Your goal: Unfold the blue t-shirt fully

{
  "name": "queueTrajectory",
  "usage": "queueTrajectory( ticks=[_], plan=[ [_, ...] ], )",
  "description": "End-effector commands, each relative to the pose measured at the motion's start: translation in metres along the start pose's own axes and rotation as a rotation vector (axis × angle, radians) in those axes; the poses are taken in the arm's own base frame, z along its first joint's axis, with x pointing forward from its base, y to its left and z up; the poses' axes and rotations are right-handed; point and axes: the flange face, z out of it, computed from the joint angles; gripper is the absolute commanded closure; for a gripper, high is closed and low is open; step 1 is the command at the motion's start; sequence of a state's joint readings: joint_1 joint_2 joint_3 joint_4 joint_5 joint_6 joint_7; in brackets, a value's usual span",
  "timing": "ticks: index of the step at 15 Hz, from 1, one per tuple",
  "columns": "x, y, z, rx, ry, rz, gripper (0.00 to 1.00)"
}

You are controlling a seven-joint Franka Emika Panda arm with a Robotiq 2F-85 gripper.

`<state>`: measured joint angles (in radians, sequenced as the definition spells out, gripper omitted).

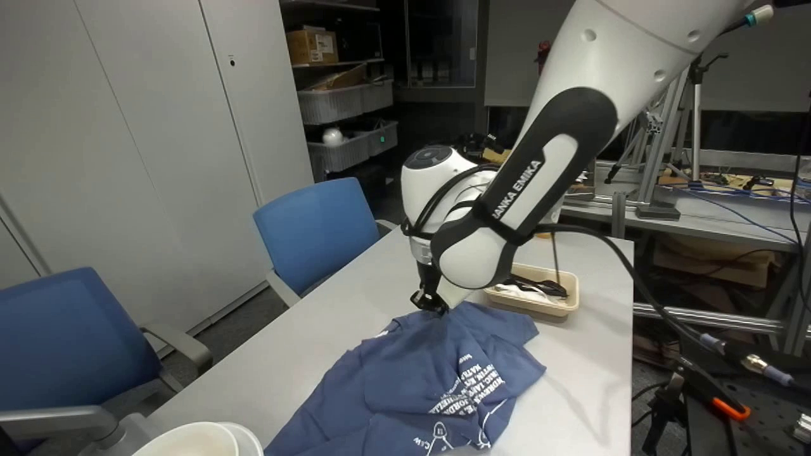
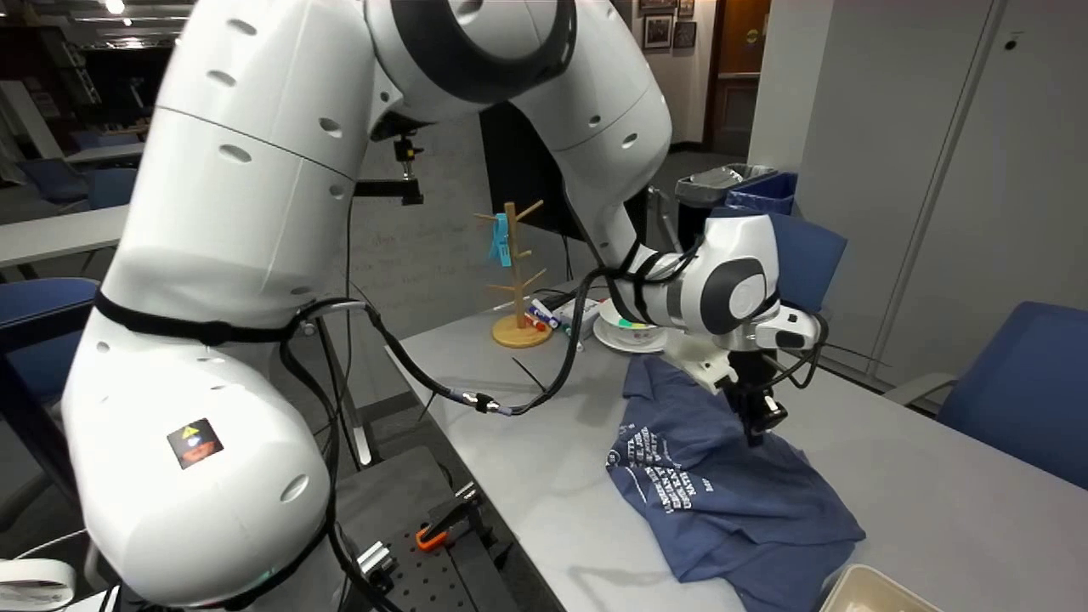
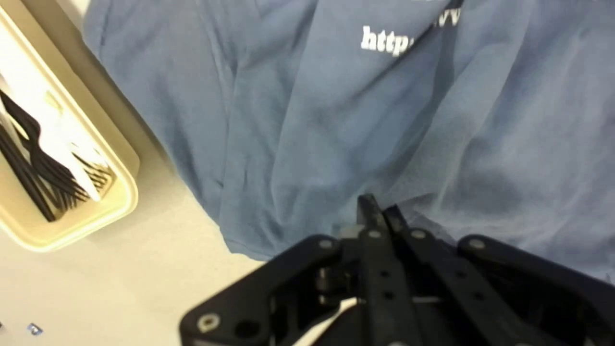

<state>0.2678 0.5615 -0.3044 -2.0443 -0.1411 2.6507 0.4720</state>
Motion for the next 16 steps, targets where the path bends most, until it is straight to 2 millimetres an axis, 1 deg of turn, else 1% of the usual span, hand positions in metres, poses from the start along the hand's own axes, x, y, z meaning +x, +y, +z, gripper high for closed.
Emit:
queueTrajectory(
  ticks=[1, 3, 5, 8, 10, 13, 16],
  plan=[
    [-0.065, 0.01, -0.037, 0.03, -0.038, -0.102, 0.99],
    [-0.099, 0.012, -0.047, 0.025, -0.071, -0.156, 0.99],
    [-0.133, 0.014, -0.05, 0.007, -0.119, -0.229, 0.99],
    [-0.182, 0.019, -0.047, 0.007, -0.23, -0.322, 0.99],
    [-0.211, 0.021, -0.039, 0.008, -0.322, -0.385, 0.99],
    [-0.242, 0.027, -0.026, 0.027, -0.462, -0.465, 0.99],
    [-0.259, 0.031, -0.015, 0.074, -0.582, -0.53, 0.99]
  ],
)
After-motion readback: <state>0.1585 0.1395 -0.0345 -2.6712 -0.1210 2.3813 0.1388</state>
